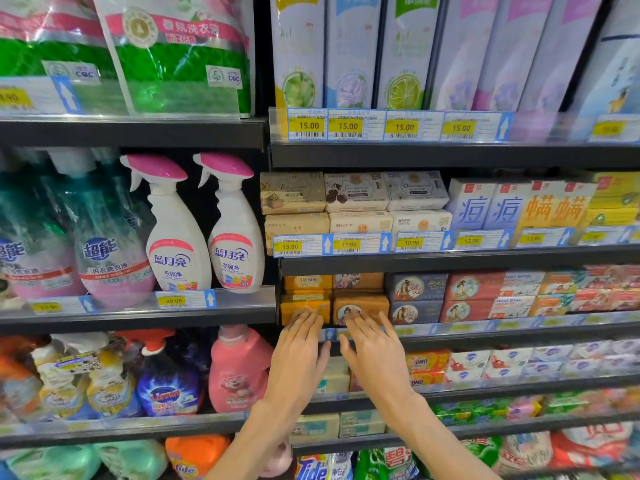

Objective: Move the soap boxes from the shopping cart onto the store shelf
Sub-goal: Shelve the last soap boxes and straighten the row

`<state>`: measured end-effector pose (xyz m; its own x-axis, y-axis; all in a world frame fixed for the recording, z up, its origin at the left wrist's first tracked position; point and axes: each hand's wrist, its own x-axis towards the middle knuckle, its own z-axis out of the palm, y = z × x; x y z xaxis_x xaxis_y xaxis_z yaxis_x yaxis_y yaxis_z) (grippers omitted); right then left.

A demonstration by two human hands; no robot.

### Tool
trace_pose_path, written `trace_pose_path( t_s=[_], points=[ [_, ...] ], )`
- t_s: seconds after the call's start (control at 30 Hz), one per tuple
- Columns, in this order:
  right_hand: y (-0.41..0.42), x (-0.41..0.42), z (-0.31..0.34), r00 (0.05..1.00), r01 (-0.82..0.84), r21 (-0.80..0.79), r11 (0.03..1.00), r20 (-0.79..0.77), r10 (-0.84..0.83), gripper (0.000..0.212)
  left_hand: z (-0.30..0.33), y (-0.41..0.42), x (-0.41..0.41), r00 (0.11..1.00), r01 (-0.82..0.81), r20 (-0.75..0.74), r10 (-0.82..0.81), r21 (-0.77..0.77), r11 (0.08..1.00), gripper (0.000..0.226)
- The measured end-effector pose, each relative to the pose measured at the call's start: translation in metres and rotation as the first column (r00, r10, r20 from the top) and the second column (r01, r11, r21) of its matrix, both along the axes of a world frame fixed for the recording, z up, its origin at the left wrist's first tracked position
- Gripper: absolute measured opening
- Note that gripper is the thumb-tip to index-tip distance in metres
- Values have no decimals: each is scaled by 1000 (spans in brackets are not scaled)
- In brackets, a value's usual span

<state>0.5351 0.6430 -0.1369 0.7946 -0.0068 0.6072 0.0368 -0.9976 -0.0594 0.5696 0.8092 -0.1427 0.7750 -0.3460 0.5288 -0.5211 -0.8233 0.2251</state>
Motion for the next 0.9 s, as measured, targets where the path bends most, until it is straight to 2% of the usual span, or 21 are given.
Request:
trace_pose_path(
  t_s=[0.23,0.53,0.67,0.9],
  points=[
    [-4,-2,2,998,17,29,999,-59,-15,40,1,2,-2,1000,-25,11,25,-14,1000,48],
    [-9,-5,3,998,18,61,998,-62,-14,35,0,4,-8,978,-196,-71,196,11,981,52],
    [-10,-4,3,997,14,61,998,-77,-9,35,-3,2,-6,977,-176,-128,173,-11,984,57],
    [-12,-4,1,997,4,58,998,-72,0,35,4,1,-8,979,-159,-125,158,6,987,56]
  ],
)
